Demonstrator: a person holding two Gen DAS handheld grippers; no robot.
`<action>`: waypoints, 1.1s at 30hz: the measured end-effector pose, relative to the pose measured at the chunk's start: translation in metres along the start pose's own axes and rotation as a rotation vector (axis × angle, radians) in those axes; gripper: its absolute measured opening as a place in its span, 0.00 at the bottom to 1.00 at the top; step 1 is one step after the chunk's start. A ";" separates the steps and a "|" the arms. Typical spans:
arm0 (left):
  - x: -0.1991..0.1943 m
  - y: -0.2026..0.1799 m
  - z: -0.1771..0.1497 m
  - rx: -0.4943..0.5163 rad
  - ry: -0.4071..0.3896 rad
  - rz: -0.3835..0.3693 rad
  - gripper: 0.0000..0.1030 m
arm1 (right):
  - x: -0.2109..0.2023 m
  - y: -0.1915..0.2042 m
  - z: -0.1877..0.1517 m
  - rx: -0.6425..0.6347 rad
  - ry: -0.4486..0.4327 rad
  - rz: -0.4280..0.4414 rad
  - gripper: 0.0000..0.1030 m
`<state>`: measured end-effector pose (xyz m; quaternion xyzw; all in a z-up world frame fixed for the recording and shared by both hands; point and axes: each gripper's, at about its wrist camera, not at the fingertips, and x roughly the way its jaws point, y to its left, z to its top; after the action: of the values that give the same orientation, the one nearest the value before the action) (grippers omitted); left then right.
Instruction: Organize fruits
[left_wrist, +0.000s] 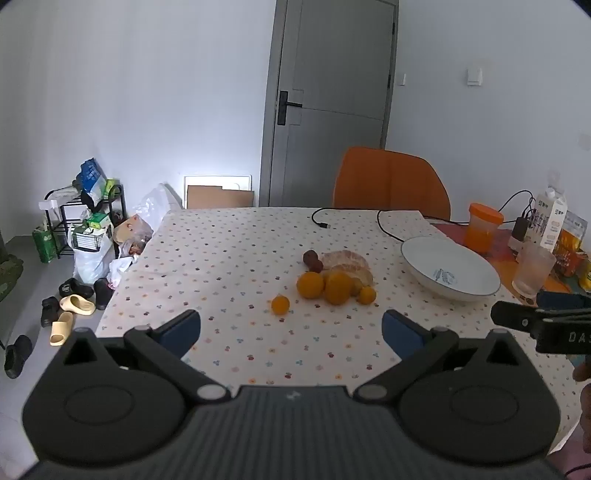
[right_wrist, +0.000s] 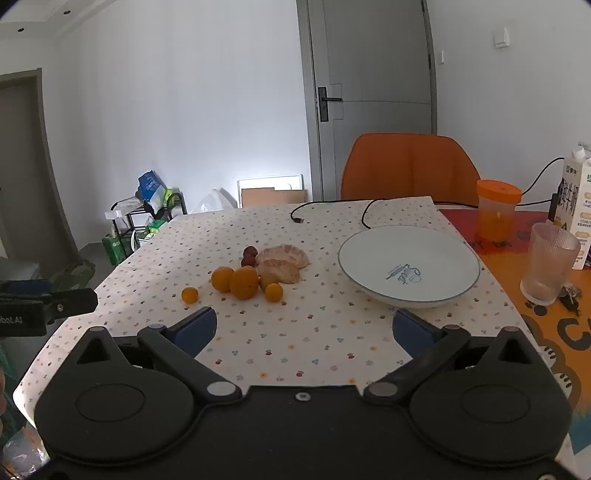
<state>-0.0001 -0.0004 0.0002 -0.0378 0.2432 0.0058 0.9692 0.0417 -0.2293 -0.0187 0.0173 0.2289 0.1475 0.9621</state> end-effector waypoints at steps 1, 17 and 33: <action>0.000 -0.001 0.000 0.001 0.001 0.000 1.00 | 0.000 0.000 0.000 0.000 0.002 -0.002 1.00; -0.002 -0.002 0.001 -0.008 -0.005 -0.011 1.00 | 0.002 0.000 -0.001 -0.013 0.023 -0.008 1.00; 0.001 0.002 0.001 -0.031 -0.005 -0.002 1.00 | 0.001 0.000 -0.002 -0.009 0.025 -0.004 1.00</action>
<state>0.0012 0.0019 0.0007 -0.0529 0.2406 0.0089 0.9691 0.0419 -0.2293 -0.0208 0.0105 0.2401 0.1471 0.9595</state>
